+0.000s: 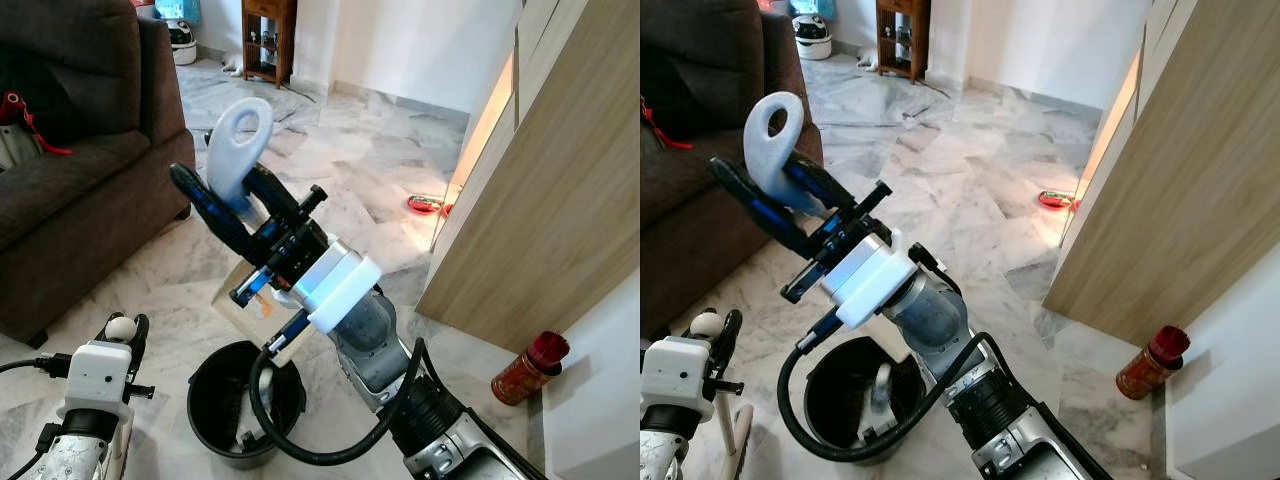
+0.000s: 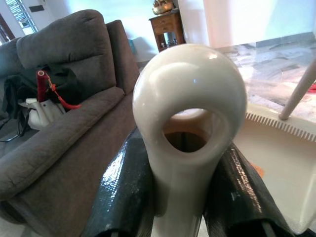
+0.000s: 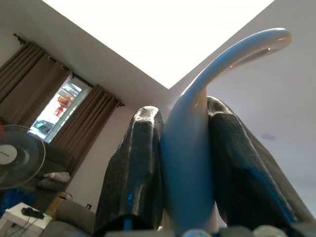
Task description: Sweep floor
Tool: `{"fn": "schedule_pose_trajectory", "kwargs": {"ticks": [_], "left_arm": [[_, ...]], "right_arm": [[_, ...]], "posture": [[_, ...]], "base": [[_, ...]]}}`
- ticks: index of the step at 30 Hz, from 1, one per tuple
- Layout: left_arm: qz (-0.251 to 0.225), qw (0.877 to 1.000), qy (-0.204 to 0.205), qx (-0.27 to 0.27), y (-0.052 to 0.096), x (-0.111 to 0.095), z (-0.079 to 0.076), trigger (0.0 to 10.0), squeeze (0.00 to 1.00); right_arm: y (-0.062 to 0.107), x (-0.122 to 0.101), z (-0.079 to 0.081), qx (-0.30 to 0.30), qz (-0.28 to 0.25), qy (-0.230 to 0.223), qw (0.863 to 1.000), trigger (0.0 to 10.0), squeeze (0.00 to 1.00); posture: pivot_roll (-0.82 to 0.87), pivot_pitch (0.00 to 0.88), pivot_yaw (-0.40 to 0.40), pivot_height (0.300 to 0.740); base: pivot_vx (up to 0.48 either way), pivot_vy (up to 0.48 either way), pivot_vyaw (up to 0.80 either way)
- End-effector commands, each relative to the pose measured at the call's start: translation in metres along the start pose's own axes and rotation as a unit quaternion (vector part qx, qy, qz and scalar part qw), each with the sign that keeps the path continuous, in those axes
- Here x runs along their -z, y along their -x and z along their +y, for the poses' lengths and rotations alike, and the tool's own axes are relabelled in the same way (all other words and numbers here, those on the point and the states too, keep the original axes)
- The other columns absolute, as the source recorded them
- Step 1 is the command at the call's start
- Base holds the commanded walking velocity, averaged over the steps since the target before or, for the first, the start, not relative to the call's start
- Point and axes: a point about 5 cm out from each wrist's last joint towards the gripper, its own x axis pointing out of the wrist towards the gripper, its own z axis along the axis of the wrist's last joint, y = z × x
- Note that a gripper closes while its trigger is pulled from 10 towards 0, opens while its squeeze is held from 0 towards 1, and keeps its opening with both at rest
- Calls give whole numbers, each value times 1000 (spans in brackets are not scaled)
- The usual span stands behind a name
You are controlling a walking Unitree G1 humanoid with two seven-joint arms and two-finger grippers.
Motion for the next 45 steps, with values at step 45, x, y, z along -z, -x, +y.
{"fn": "schedule_pose_trajectory", "kwargs": {"ticks": [45], "left_arm": [[6, 999, 38, 11, -4, 11, -23, 10000, 0]], "right_arm": [[217, 72, -101, 279, 511, 183, 792, 10000, 0]], "posture": [[157, 0, -103, 740]], "base": [[0, 0, 0]]}}
